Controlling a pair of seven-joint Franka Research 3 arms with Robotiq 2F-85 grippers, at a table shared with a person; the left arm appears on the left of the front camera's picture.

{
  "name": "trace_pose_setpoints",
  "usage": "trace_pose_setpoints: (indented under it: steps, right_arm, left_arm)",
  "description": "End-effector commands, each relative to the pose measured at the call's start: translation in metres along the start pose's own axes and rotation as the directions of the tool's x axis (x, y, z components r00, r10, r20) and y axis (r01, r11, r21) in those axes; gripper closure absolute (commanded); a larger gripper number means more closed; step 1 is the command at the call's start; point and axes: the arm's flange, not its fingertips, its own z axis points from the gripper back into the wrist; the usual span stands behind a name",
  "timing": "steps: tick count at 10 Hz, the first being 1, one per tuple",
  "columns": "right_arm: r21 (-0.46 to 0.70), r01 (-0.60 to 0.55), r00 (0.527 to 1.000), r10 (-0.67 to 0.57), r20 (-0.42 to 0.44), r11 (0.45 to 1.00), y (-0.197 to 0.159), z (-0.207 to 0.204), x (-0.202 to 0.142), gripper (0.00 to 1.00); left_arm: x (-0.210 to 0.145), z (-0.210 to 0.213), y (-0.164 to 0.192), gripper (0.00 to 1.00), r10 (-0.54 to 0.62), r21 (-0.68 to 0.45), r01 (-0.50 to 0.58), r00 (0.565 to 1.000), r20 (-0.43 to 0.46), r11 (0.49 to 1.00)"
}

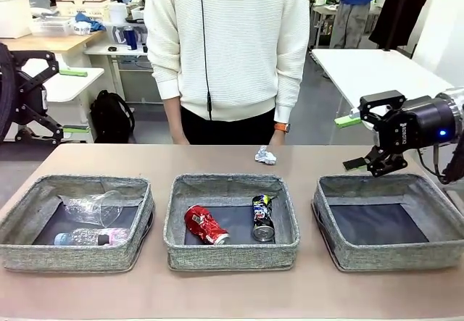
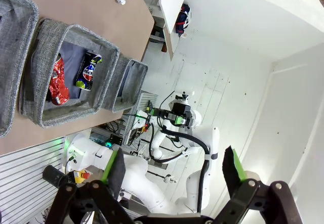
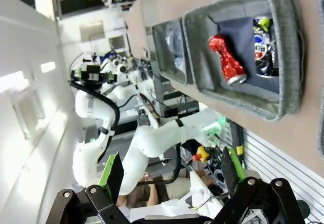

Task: Sort the waste into the appropriate baskets.
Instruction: Pick up the waste item pointed out by the person.

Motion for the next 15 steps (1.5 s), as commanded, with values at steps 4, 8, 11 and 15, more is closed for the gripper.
trace_pose_setpoints:
  steps: [4, 8, 11, 15]
  right_arm:
    - [0.021, 0.004, 1.0, -0.004, 0.001, 1.0, 0.001, -0.0009, 0.0006, 0.0]
    - [0.021, 0.004, 1.0, -0.004, 0.001, 1.0, 0.001, -0.0009, 0.0006, 0.0]
    - [0.021, 0.004, 1.0, -0.004, 0.001, 1.0, 0.001, -0.0009, 0.0006, 0.0]
    - [0.021, 0.004, 1.0, -0.004, 0.001, 1.0, 0.001, -0.0009, 0.0006, 0.0]
  left_arm:
    - [-0.0008, -0.0006, -0.003, 0.0, 0.009, -0.017, -0.009, 1.0, 0.004, 1.0]
    - [-0.0008, -0.0006, -0.003, 0.0, 0.009, -0.017, -0.009, 1.0, 0.004, 1.0]
    - [-0.0008, -0.0006, -0.003, 0.0, 0.009, -0.017, -0.009, 1.0, 0.004, 1.0]
    - [-0.0008, -0.0006, -0.003, 0.0, 0.009, -0.017, -0.009, 1.0, 0.004, 1.0]
